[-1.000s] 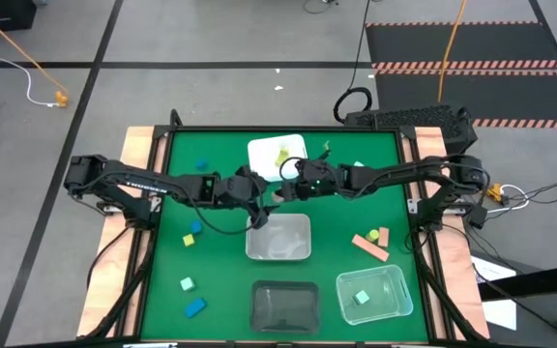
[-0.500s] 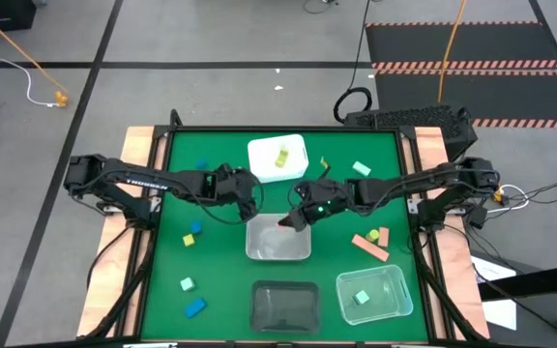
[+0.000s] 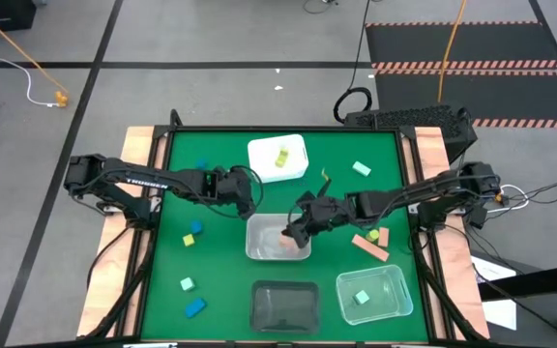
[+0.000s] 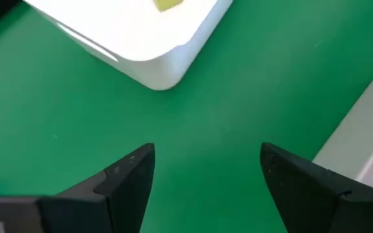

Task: Sort & place blocks by color
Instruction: Put the top left light brown block into the gray bin, then put the middle blue block into the black bin

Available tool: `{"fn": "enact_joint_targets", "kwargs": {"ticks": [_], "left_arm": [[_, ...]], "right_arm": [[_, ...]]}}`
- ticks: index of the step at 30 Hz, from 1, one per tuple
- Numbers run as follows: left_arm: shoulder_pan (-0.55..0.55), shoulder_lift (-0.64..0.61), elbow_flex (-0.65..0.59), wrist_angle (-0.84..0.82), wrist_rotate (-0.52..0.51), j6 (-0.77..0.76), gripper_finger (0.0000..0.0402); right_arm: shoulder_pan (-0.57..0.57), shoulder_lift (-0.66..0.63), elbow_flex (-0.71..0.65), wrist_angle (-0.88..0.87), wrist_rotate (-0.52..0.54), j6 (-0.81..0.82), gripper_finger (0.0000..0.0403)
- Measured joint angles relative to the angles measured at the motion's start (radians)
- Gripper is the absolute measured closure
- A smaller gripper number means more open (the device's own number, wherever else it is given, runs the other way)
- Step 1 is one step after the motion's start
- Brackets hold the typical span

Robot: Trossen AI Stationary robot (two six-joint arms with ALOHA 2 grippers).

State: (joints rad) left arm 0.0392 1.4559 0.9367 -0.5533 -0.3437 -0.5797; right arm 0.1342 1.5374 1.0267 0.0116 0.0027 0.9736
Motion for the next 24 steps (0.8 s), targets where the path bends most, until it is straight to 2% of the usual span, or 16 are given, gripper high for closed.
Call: {"fn": "enact_joint_targets", "kwargs": {"ticks": [6,12,18,24], "left_arm": [[-0.042,0.0,0.0,-0.021,0.038,-0.14,0.0126],[-0.144,0.0,0.0,-0.161,0.061,-0.395,0.0126],[-0.267,0.0,0.0,-0.37,0.076,-0.749,0.0126],[-0.37,0.0,0.0,-0.581,0.075,-1.124,0.0127]], "right_arm": [[-0.001,0.0,0.0,-0.001,0.026,-0.118,0.0231],[-0.001,0.0,0.0,0.044,0.062,-0.125,0.0184],[0.004,0.0,0.0,0.071,0.075,-0.13,0.0145],[0.005,0.0,0.0,0.075,0.075,-0.169,0.0138]]}}
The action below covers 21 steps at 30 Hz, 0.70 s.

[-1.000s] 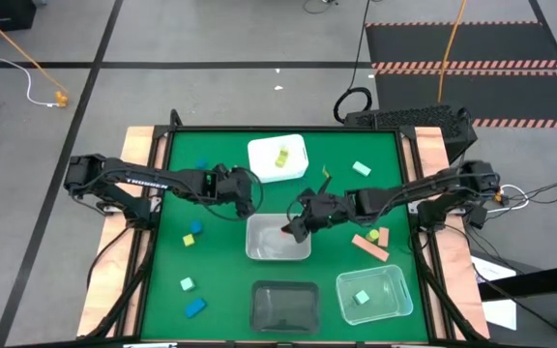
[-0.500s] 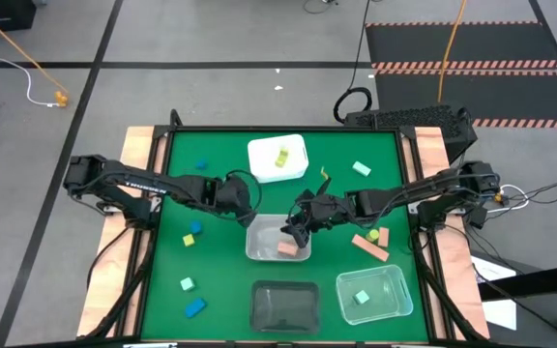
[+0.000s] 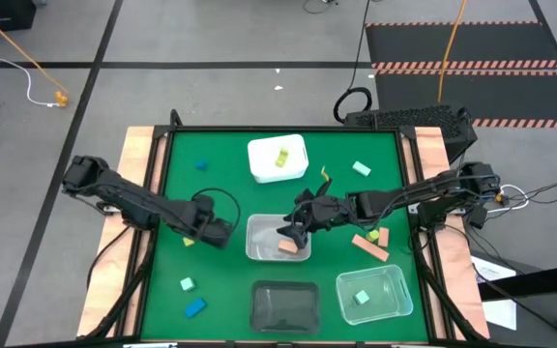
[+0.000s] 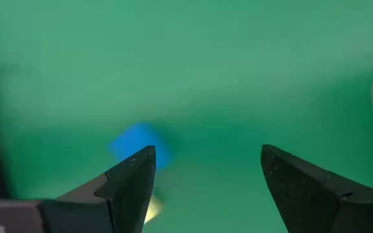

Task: Sort & place blocks by color
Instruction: Put the middle blue block into the black bin

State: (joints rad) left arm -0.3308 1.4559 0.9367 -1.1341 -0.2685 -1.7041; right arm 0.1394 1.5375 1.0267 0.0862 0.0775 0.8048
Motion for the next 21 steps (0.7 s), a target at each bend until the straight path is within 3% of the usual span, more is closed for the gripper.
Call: {"fn": "enact_joint_targets", "kwargs": {"ticks": [7,15,21], "left_arm": [[-0.057,0.0,-0.001,-0.089,-0.009,-0.271,0.0128],[-0.065,0.002,-0.094,-0.08,0.015,-0.383,0.0128],[-0.064,0.002,-0.183,0.062,0.026,-0.428,0.0128]], "right_arm": [[0.0,0.0,0.0,0.0,-0.001,-0.038,0.0138],[0.0,0.0,0.0,0.0,-0.002,-0.04,0.0138],[0.0,0.0,0.0,0.0,-0.003,-0.05,0.0138]]}}
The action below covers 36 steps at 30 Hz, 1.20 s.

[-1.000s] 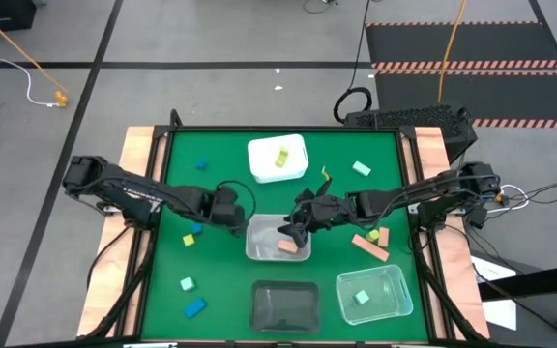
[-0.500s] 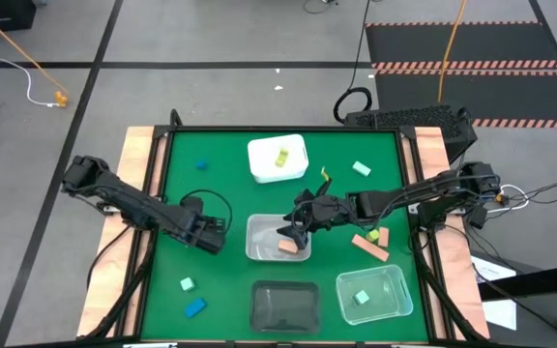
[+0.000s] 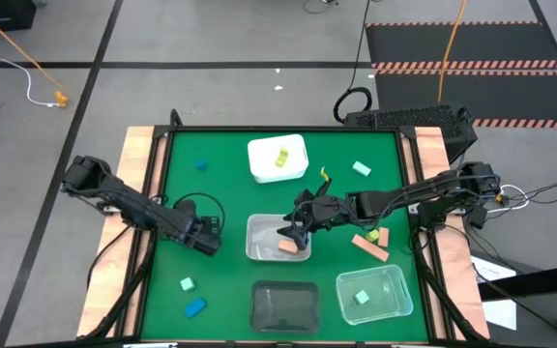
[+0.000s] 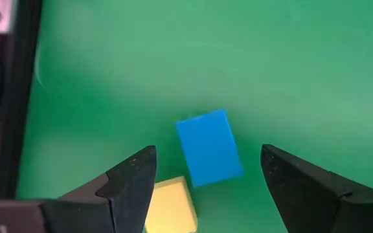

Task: Sort & place blocks by color
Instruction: Put the middle blue block into the black bin

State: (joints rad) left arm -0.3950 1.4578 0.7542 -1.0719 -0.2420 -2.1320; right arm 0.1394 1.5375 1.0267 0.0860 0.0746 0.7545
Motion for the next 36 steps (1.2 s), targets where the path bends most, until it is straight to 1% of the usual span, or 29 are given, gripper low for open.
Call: {"fn": "enact_joint_targets", "kwargs": {"ticks": [4,8,12,15,20,24,28,31,36], "left_arm": [[0.004,0.0,-0.063,0.107,0.003,-0.003,0.0128],[0.015,0.0,-0.111,0.145,0.002,-0.024,0.0128],[0.017,-0.002,-0.12,0.15,-0.005,0.002,0.0136],[0.017,-0.002,-0.12,0.155,-0.017,0.029,0.0171],[0.018,-0.001,-0.122,0.157,-0.034,0.064,0.0269],[0.016,0.0,-0.115,0.161,-0.034,0.105,0.0269],[0.013,0.001,-0.074,0.165,-0.029,0.171,0.0269],[0.014,0.001,-0.026,0.159,-0.069,0.233,0.0269],[0.014,-0.019,0.073,0.158,-0.163,0.358,0.0269]], "right_arm": [[0.0,0.0,0.0,0.0,0.0,0.0,0.0138],[0.0,0.0,0.0,0.0,0.0,0.0,0.0138],[0.0,0.0,0.0,0.0,0.0,0.0,0.0138],[0.0,0.0,0.0,0.0,0.001,0.0,0.0138],[0.0,0.0,0.0,0.0,0.002,0.016,0.0138],[0.0,0.0,0.0,0.0,0.002,0.027,0.0138],[0.0,0.0,0.0,0.0,0.002,0.081,0.0138],[0.0,0.0,0.0,0.0,0.001,0.103,0.0138],[-0.002,0.0,0.0,0.023,0.002,0.137,0.0138]]}}
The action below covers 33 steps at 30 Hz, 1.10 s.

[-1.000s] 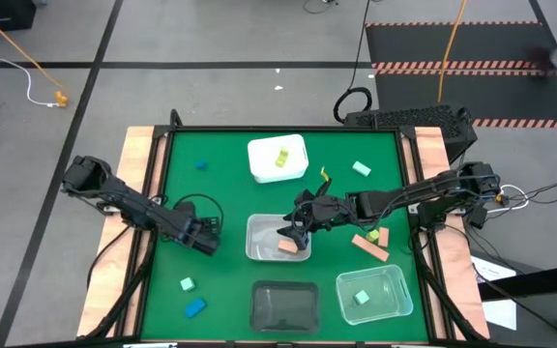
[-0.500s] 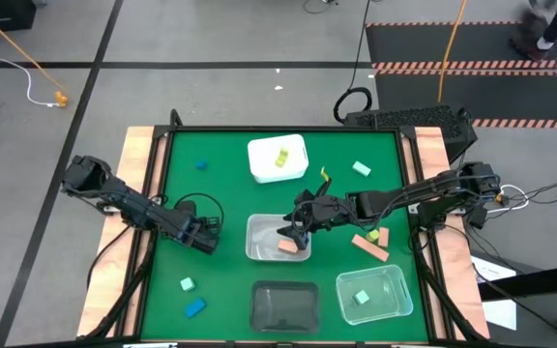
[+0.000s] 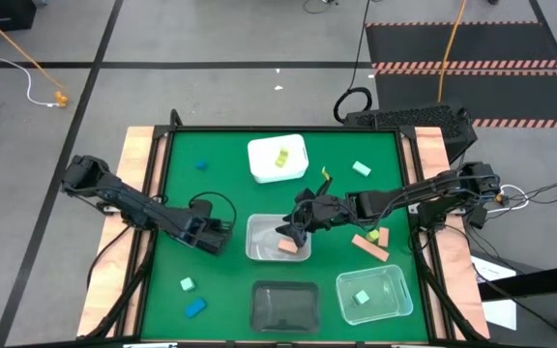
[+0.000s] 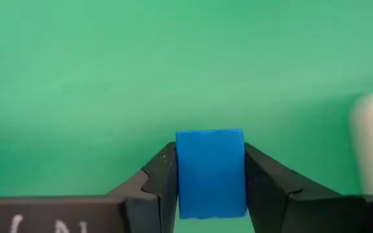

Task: Sort & place blocks by color
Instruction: Put the middle blue block into the black bin

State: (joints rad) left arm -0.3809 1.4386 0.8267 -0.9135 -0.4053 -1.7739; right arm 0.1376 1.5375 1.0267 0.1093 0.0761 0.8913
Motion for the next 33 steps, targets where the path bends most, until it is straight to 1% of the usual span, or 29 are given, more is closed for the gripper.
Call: {"fn": "enact_joint_targets", "kwargs": {"ticks": [4,8,10,12,14,18,22,26,30,33], "left_arm": [[0.0,-0.036,0.081,-0.001,-0.103,0.127,0.0269],[0.0,-0.064,0.169,0.002,-0.197,0.292,0.0269],[0.0,-0.065,0.213,0.004,-0.225,0.389,0.0269],[0.0,-0.065,0.251,0.011,-0.232,0.487,0.0269],[0.0,-0.066,0.273,0.066,-0.233,0.585,0.0269],[0.0,-0.065,0.277,0.279,-0.233,0.833,0.0269],[0.003,-0.064,0.277,0.487,-0.232,1.001,0.0269],[0.009,-0.057,0.278,0.622,-0.23,1.132,0.0269],[0.016,-0.053,0.277,0.686,-0.216,1.204,0.0269],[0.025,-0.049,0.277,0.695,-0.171,1.227,0.0269]], "right_arm": [[-0.001,0.0,0.0,0.035,0.001,0.052,0.0138],[-0.001,0.0,0.0,0.093,0.0,0.114,0.0138],[-0.001,0.0,0.0,0.122,0.0,0.136,0.0138],[-0.001,0.0,0.0,0.166,-0.001,0.155,0.0138],[-0.001,0.0,0.0,0.21,-0.001,0.176,0.0138],[0.0,0.0,0.0,0.267,-0.002,0.244,0.0138],[0.0,0.0,0.0,0.272,-0.001,0.293,0.0138],[0.0,0.0,0.0,0.277,0.002,0.301,0.0138],[-0.004,-0.002,0.0,0.304,0.0,0.301,0.0138],[-0.005,-0.001,-0.001,0.327,-0.002,0.296,0.0138]]}}
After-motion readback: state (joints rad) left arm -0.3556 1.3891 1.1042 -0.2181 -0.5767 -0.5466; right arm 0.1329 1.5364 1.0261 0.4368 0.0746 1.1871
